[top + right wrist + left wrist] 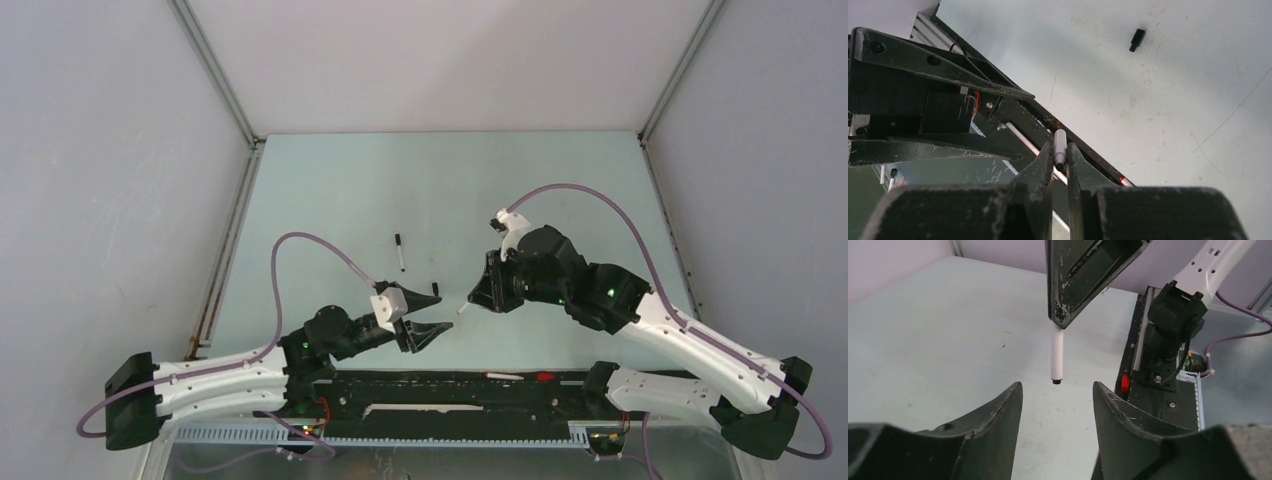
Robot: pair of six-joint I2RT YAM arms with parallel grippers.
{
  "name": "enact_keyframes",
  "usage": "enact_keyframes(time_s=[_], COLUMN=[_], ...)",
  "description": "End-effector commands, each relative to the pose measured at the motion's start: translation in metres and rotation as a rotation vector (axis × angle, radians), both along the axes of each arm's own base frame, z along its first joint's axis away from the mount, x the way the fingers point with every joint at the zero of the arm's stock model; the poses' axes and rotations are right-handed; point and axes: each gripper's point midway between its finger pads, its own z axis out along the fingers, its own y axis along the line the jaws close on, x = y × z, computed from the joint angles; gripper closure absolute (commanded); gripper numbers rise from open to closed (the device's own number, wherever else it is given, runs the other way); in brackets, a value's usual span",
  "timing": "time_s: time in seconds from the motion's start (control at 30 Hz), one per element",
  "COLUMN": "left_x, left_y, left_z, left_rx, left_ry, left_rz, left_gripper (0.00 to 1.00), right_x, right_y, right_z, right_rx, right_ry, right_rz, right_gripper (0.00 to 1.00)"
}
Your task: Insert the pens into the pen caps
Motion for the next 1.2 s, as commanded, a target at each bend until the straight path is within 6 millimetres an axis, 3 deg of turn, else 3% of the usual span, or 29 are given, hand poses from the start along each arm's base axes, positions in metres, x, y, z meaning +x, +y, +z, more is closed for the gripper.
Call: enact_keyframes(time_s=[0.0, 0.3, 0.8, 1.17], left_x=[-0.005, -0.016, -0.006, -0.009], left_y=[-0.005, -0.013, -0.022, -0.023], left_z=[0.01, -0.006, -0.018, -0.014], left_rx=[0.002, 0.061, 0.124, 0.109], left_ry=[-0.124, -0.155, -0.117, -0.119], left_rz=[-0.037, -0.096, -0.059, -0.066], left_gripper=[0.44, 0.51, 0.67, 0.62], right_x=[-0.005, -0.013, -0.018, -0.019], right_y=[0.009, 0.021, 0.025, 0.028], right_z=[0.016, 0.014, 0.014, 0.01], right_rx=[0.047, 0.052, 0.05, 0.036], right_ry=[0.0, 0.012, 0.003, 0.005], right_rz=[0.033, 0.076, 0.091, 0.097], right_gripper=[1.0, 1.0, 1.0, 1.0])
